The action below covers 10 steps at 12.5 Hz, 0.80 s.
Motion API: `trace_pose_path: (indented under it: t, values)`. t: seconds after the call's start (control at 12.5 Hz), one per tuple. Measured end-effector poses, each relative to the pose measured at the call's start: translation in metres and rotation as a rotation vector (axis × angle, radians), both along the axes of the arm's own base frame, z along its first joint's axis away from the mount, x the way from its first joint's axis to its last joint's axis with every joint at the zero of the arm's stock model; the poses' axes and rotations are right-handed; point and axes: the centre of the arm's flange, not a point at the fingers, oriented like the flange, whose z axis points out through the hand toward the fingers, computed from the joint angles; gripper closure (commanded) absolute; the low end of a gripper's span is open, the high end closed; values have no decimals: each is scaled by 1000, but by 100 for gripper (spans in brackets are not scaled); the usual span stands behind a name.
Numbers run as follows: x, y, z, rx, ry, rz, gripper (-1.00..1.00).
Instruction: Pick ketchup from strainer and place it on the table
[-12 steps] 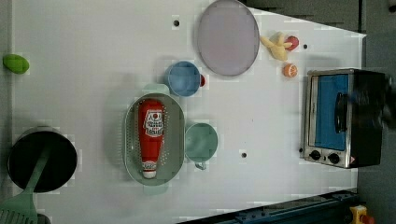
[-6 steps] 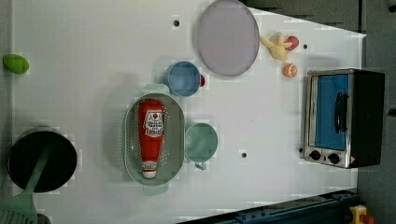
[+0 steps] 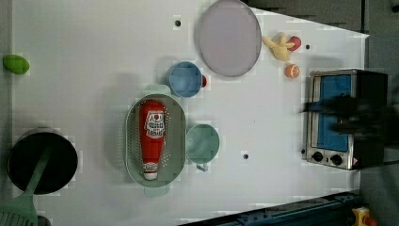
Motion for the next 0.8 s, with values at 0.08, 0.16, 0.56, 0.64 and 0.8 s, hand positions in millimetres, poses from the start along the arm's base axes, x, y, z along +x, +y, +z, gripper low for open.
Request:
trace_pose_path:
  t: [0.08, 0.16, 0.56, 0.64, 0.8]
  values:
    - [-4, 29, -19, 1, 16, 59, -100]
    - [-13, 54, -38, 4, 44, 109, -100]
    - [-56, 154, -104, 42, 126, 323, -100]
    - [-61, 168, -115, 63, 132, 349, -100]
    - [-63, 179, -136, 83, 116, 379, -100]
